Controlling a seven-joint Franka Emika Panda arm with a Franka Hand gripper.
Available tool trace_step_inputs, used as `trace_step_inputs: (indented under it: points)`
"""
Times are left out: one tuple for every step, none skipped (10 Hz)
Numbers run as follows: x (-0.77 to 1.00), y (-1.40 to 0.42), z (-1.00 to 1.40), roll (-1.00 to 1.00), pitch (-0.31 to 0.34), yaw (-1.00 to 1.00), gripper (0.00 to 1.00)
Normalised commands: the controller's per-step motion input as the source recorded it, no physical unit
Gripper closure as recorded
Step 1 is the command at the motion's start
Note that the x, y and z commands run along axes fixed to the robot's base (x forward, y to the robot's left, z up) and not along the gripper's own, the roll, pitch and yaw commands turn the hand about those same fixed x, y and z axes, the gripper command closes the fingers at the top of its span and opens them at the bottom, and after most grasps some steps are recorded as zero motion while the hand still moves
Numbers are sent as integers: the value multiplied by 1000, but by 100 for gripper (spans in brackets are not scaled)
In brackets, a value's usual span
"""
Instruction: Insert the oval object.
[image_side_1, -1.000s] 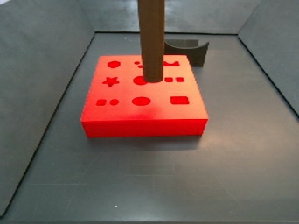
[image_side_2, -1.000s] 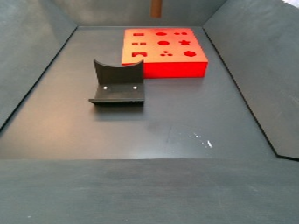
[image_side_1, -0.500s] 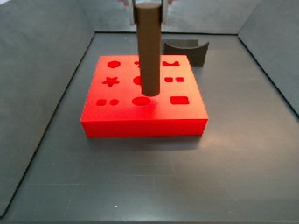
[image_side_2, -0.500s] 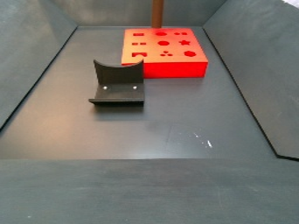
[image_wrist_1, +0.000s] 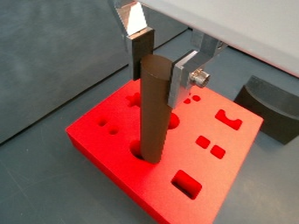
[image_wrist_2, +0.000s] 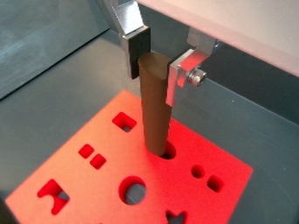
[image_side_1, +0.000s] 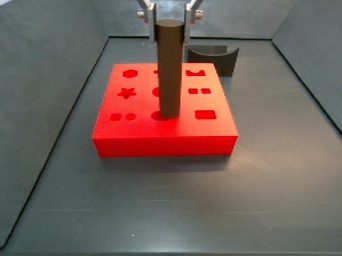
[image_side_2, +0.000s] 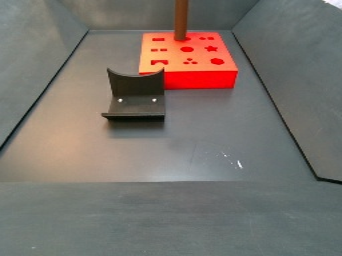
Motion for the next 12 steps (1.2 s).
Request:
trace_step_inputs:
  points:
    - [0,0,0,0,0,-9,100]
    - [-137,-177,120,150,0,0,100]
    - [-234,-231,191,243,0,0,100]
    - [-126,-140,34,86,-1,0,100]
    - [-71,0,0,0,-13,0,100]
    - [-23,51,-23,0,0,0,100]
    - [23,120,-109,0,36,0,100]
    - [0,54,-74,0,0,40,100]
    - [0,0,-26,0,0,20,100]
    - [0,-43,-11,0,0,0,100]
    - [109,-123,-91,40,29,0,100]
    - [83,0,-117,0,26,0,100]
